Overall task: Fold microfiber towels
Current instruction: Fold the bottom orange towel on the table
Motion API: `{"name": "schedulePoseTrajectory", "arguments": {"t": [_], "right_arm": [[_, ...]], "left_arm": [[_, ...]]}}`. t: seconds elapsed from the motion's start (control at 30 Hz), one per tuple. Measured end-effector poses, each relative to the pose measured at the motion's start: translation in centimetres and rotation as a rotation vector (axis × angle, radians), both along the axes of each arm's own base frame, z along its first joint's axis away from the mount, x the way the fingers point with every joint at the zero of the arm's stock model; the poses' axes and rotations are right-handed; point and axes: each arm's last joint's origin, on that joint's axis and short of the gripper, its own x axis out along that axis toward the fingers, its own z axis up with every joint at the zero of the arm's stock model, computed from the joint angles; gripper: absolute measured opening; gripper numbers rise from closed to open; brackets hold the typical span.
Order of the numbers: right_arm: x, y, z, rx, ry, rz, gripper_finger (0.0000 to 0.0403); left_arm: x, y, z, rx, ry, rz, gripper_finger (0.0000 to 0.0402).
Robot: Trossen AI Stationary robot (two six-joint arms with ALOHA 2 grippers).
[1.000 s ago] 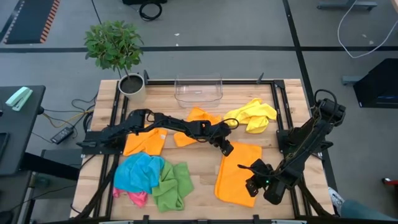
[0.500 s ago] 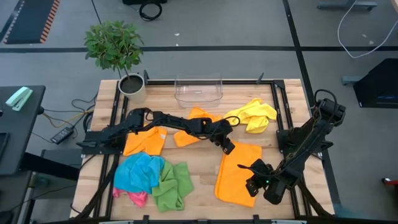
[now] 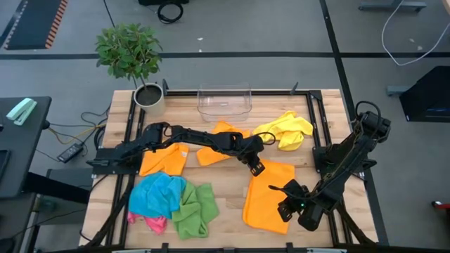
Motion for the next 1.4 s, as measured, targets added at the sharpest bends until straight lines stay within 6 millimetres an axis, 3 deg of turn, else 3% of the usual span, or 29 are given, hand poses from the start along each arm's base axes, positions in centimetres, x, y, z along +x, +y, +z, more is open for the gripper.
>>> {"name": "schedulePoseTrajectory", "arguments": {"t": [0.27, 0.57, 0.77, 0.97, 1.1, 1.23, 1.4], "right_arm": [[0.0, 0.0, 0.0, 0.012, -0.001, -0.021, 0.0002], [0.0, 0.0, 0.0, 0.013, 0.0, -0.021, 0.0002], [0.0, 0.0, 0.0, 0.009, 0.001, -0.016, 0.0002], [0.0, -0.1, 0.0, -0.009, 0.002, -0.004, 0.0002], [0.0, -0.1, 0.0, -0.011, -0.001, -0.004, 0.0002], [0.0, 0.1, 0.1, -0.011, -0.013, 0.024, 0.0002], [-0.2, 0.7, 0.2, -0.002, -0.036, 0.071, 0.0002]], "left_arm": [[-0.3, 0.9, -0.7, 0.044, 0.027, 0.008, 0.001], [-0.4, 1.3, -0.7, 0.045, 0.036, 0.016, 0.0095], [-1.0, 1.6, 1.4, 0.052, 0.034, 0.013, 0.0154], [-3.1, 1.5, 4.1, 0.05, 0.138, 0.007, 0.0183], [-4.9, -1.1, 5.5, 0.039, 0.244, -0.024, 0.0187], [-6.0, -6.2, 6.2, 0.051, 0.279, -0.137, 0.0184], [-6.9, -11.6, 6.7, -0.018, 0.238, -0.129, 0.0174]]}}
